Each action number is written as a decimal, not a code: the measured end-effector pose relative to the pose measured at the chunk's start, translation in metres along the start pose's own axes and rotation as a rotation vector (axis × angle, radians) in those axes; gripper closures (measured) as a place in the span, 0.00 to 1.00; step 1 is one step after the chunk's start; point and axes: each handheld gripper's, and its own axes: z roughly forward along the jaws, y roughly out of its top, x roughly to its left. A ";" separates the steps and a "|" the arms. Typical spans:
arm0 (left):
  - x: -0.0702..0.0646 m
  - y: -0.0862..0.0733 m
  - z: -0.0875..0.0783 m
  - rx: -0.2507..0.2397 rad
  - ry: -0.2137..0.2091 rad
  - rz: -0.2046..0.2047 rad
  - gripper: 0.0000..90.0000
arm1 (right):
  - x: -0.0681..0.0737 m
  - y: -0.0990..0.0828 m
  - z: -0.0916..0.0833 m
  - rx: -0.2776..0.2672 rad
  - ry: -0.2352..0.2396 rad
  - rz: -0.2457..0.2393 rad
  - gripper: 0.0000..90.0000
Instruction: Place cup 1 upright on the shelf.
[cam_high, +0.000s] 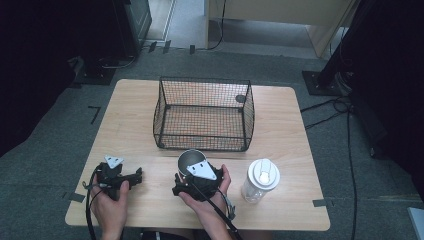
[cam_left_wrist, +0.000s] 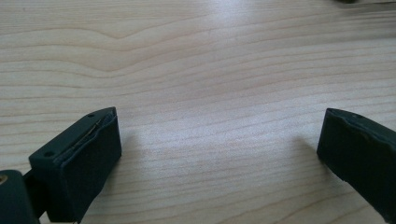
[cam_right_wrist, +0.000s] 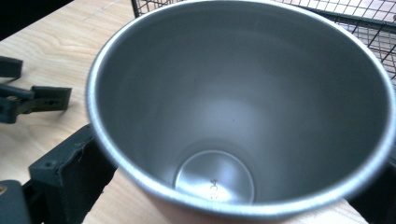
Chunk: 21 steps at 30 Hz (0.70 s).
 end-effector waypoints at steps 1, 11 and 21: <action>0.000 0.000 0.000 0.000 0.000 0.000 0.00 | 0.000 0.000 0.002 -0.003 -0.005 0.001 0.02; 0.000 0.000 0.000 0.000 0.000 0.000 0.00 | 0.002 -0.001 0.007 -0.040 -0.028 -0.005 0.08; 0.000 0.000 0.000 0.000 0.000 -0.001 0.00 | 0.009 0.009 0.000 -0.070 -0.004 -0.032 0.09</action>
